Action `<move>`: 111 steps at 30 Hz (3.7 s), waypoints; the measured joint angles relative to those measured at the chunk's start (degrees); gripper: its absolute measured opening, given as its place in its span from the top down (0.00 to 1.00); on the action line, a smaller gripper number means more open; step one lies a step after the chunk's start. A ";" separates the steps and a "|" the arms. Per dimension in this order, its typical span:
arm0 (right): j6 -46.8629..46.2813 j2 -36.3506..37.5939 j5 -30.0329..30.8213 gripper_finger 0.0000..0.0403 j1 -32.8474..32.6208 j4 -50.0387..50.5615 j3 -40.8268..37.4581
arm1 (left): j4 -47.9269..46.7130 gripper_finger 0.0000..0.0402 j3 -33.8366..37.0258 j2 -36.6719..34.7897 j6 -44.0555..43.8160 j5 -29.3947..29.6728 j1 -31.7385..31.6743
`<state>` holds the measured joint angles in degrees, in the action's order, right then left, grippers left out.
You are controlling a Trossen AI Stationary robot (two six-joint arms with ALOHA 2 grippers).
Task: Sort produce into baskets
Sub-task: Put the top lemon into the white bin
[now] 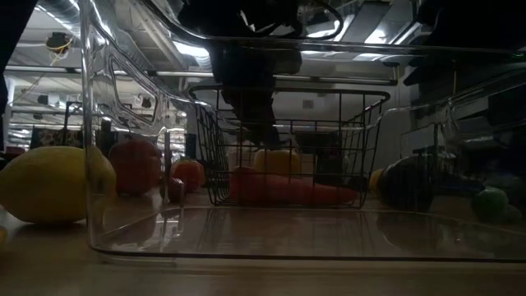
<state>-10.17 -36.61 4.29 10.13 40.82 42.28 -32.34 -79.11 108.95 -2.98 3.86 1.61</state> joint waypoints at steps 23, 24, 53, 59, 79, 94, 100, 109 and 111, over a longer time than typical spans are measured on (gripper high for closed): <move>1.78 -13.45 15.15 0.05 0.02 -0.90 0.00 | -6.90 0.44 -7.65 -0.20 3.13 0.00 -1.83; 2.76 -14.47 15.81 0.05 0.04 -0.89 0.00 | -7.32 0.44 -8.29 -0.21 3.52 0.02 -1.88; 21.22 -35.95 -5.65 0.05 27.52 -7.09 0.09 | -7.76 0.44 -9.98 -0.26 4.42 0.00 -2.78; 22.49 -39.71 -5.55 0.05 27.40 -8.44 0.09 | -7.76 0.44 -9.97 -0.26 4.42 0.00 -2.78; 22.53 -49.19 -5.44 0.07 27.40 -9.90 0.09 | -7.76 0.44 -9.92 -0.26 4.41 0.00 -2.78; 22.51 -49.10 -5.40 0.39 27.39 -9.90 0.11 | -7.78 0.44 -9.89 -0.41 2.69 0.00 -2.80; 22.51 -49.10 -5.39 0.34 27.39 -5.97 3.49 | -7.61 0.44 -9.88 -2.22 3.51 0.00 -2.96; 23.70 -49.10 -5.38 0.35 27.39 -1.67 15.14 | -8.21 0.44 -9.88 -3.77 4.67 0.04 -4.07; 25.02 -49.10 -5.35 0.35 27.39 -1.71 18.25 | -8.30 0.44 -9.88 -3.85 4.66 0.04 -4.43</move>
<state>14.84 -85.71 -1.05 37.52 39.11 60.53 -40.64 -88.99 105.10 1.67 3.90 -2.83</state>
